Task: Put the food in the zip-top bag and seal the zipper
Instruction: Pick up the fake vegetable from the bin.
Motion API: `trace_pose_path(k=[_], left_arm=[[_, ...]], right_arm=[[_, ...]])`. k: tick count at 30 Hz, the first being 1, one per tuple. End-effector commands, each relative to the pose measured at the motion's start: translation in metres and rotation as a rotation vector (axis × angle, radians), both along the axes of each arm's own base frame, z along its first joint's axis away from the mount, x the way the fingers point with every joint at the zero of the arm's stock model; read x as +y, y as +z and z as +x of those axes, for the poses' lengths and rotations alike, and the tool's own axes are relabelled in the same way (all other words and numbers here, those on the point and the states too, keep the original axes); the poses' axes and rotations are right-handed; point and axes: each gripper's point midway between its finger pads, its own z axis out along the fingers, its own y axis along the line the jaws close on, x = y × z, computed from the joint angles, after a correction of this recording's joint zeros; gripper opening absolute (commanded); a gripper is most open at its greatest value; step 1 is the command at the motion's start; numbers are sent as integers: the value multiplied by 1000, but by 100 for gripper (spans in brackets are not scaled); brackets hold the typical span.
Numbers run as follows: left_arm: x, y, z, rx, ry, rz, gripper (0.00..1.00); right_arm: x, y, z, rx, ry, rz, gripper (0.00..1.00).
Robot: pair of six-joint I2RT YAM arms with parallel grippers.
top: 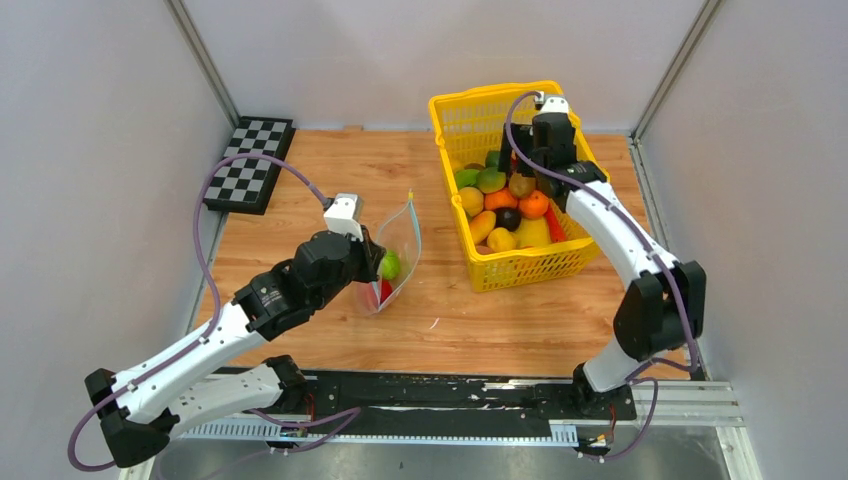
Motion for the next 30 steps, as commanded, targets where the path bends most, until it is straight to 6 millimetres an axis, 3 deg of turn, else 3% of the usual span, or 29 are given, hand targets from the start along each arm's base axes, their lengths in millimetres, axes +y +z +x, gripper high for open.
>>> trace_pose_path(k=[1, 6, 11, 17, 24, 30], left_arm=[[-2, 16, 1, -27, 1, -58, 0], [1, 16, 0, -30, 8, -55, 0], [3, 16, 0, -32, 11, -49, 0], [3, 16, 0, -32, 10, -47, 0], [-2, 15, -2, -19, -10, -54, 0], [1, 15, -3, -22, -3, -63, 0]], right_arm=[[2, -9, 21, 75, -35, 20, 99], [-9, -52, 41, 203, -126, -20, 94], [-20, -66, 56, 206, -190, -44, 91], [-35, -93, 60, 233, -258, -75, 87], [-20, -126, 68, 319, -157, -24, 68], [-5, -124, 57, 328, -77, 31, 62]])
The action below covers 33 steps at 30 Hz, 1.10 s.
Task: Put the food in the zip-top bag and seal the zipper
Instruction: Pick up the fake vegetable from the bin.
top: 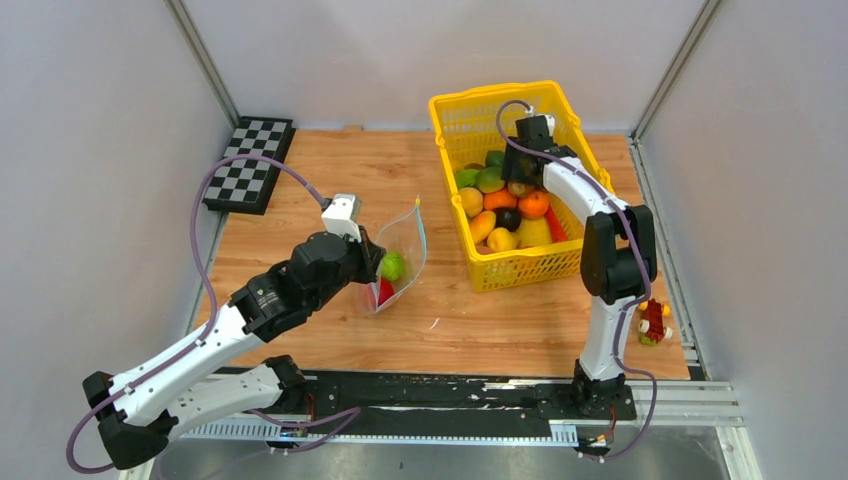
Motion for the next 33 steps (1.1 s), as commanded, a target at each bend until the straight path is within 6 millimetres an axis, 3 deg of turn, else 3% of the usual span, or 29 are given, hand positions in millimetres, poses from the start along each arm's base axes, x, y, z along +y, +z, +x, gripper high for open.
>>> trace_pose_path(k=[1, 4, 11, 20, 28, 33], left_arm=[[0, 12, 1, -19, 10, -48, 0], [-2, 12, 1, -17, 3, -49, 0], [-6, 7, 1, -4, -6, -45, 0], [-8, 4, 2, -2, -10, -48, 0], [-9, 3, 2, 2, -9, -52, 0], [-11, 2, 2, 8, -12, -58, 0]], right_arm=[[19, 11, -6, -17, 78, 89, 62], [26, 11, -14, -5, 133, 110, 57], [65, 11, -47, 37, 391, 236, 58], [67, 2, -86, 103, 537, 217, 57], [86, 48, -124, -77, 670, 331, 56], [77, 68, -130, -132, 615, 321, 56]])
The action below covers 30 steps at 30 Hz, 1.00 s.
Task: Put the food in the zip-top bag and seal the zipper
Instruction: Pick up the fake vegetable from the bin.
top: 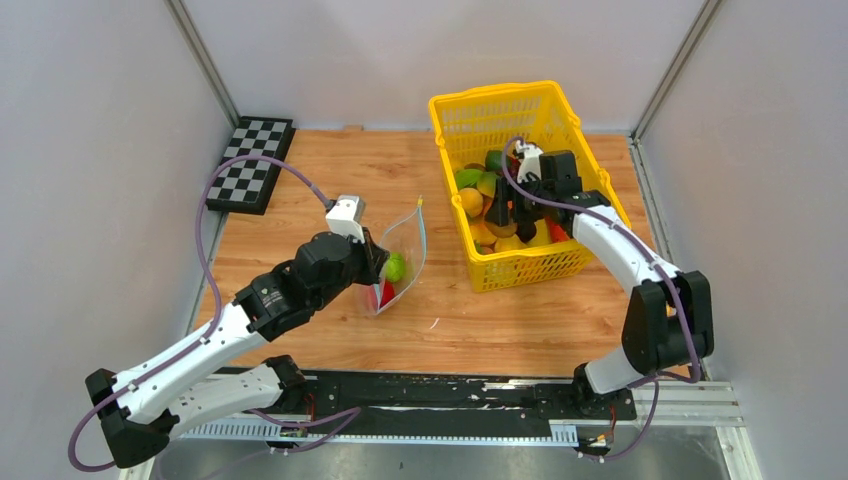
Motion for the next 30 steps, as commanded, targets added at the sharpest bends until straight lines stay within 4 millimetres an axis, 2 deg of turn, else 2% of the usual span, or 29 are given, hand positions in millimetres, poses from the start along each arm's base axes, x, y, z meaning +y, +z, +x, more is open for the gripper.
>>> trace_pose_path(k=[1, 8, 15, 21, 24, 30], left_arm=[[-5, 10, 3, -18, 6, -50, 0], [-4, 9, 3, -17, 8, -52, 0], [-4, 8, 4, -18, 7, -43, 0], [-4, 10, 4, -23, 8, -46, 0], [-5, 10, 5, -24, 7, -48, 0], [-12, 12, 4, -20, -20, -51, 0]], right_arm=[[7, 45, 7, -141, 1, 69, 56], [15, 72, -1, -191, 0, 166, 55], [10, 106, -6, -304, -52, 217, 54], [6, 142, -21, -403, -60, 267, 54], [11, 157, -32, -437, -11, 302, 54], [41, 177, -63, -468, 239, 419, 54]])
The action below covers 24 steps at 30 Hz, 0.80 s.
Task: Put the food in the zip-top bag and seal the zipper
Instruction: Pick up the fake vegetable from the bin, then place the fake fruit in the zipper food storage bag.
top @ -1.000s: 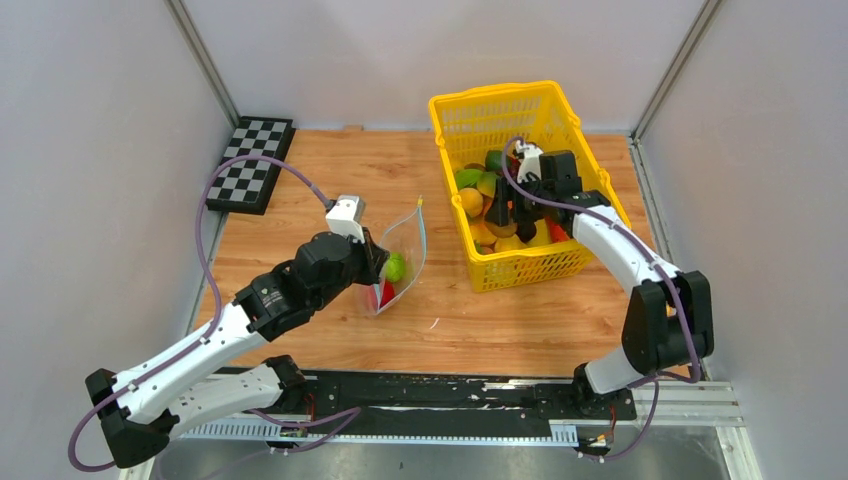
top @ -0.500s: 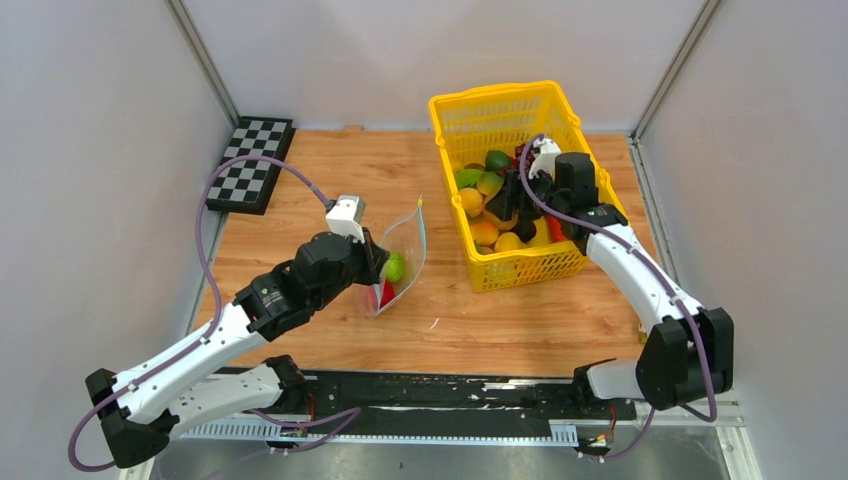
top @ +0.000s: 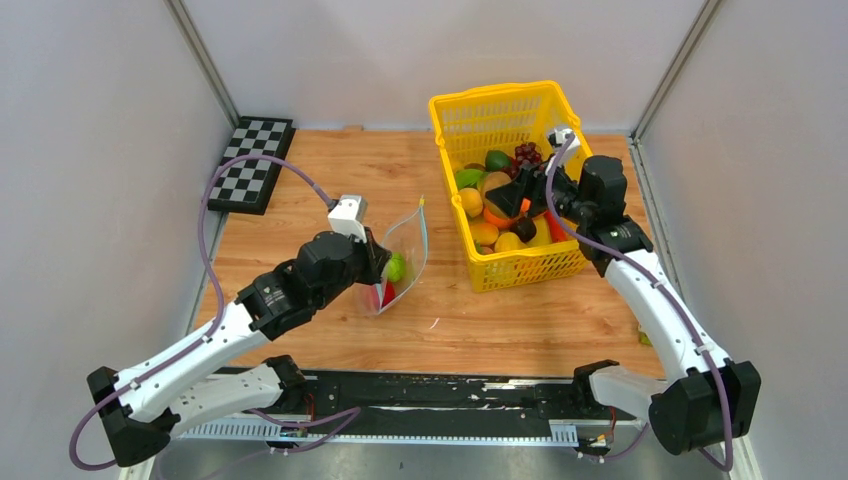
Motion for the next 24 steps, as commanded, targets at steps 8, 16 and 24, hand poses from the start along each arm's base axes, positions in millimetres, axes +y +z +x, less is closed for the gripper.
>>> trace_pose_path(k=[8, 16, 24], left_arm=[[-8, 9, 4, -18, -10, -36, 0], [-9, 11, 4, -19, -15, -35, 0], [-13, 13, 2, -21, -48, -21, 0]], right_arm=[[50, 38, -51, -141, 389, 86, 52], [78, 45, -74, -181, 515, 56, 52], [125, 49, -110, -303, 635, -42, 52]])
